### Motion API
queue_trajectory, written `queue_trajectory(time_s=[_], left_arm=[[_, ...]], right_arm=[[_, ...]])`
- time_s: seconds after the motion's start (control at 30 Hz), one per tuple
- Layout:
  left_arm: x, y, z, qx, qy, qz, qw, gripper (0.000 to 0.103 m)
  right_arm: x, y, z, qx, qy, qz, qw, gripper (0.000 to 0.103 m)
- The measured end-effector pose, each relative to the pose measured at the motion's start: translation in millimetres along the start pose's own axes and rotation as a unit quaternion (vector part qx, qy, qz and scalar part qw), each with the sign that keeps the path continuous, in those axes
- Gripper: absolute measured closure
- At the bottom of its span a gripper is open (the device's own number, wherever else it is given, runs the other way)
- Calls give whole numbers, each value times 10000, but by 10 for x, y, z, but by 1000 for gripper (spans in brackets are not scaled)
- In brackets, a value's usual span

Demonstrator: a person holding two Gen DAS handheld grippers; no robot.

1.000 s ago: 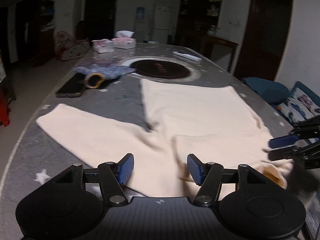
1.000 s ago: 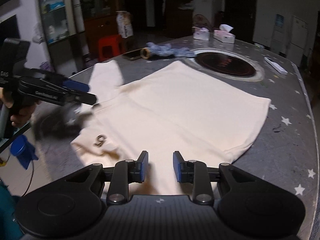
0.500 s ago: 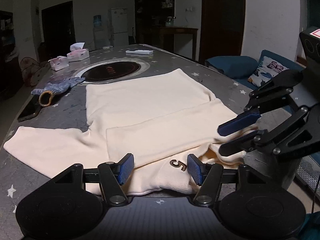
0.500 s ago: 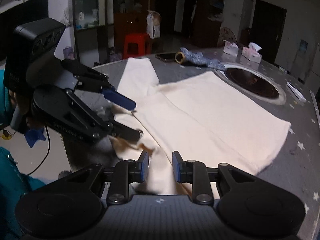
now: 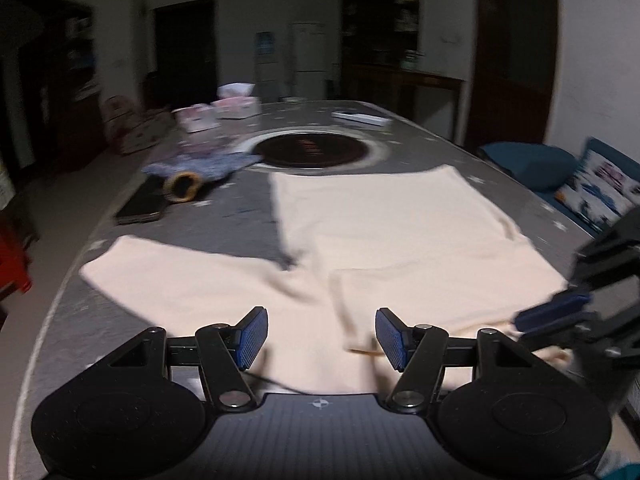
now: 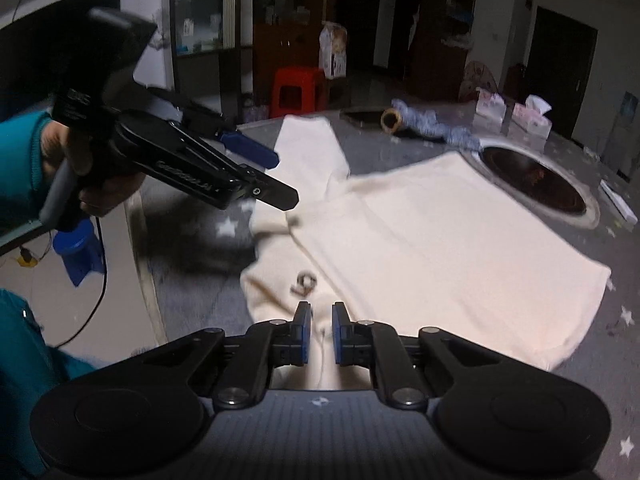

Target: Fold clothes

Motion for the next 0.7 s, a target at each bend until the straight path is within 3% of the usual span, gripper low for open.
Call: queue_trajectory(time_s=[0.17,0.4,0.57,0.7], left_arm=[[-518,-59,125,-70,-615,-599,9963,40],[-1210,-82,405,-193,-1467,-1283,9806,40],[-1535,-87,604,-307,-1737,-1773,9682,43],[-1628,-147,695,-257,-1877,-1760,9660,51]], right_arm=[[29,-14,209,-44,-164,284,9995,93],[-11,27,219,-110,-184,236,9995,87],[-12,-23,117,25,-118,328,9994,87],[-3,-63,26,147,-66,412,9990,86]])
Point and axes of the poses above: each gripper's, at about its wrist camera, not at the fingertips, and z roughly the way its jaws point, x to its right, y to its underside, the point moved 6 cm from there along z, roughly the way its jaws point, and after that the axes turned 1 degree about z, right-handed, at the moved point
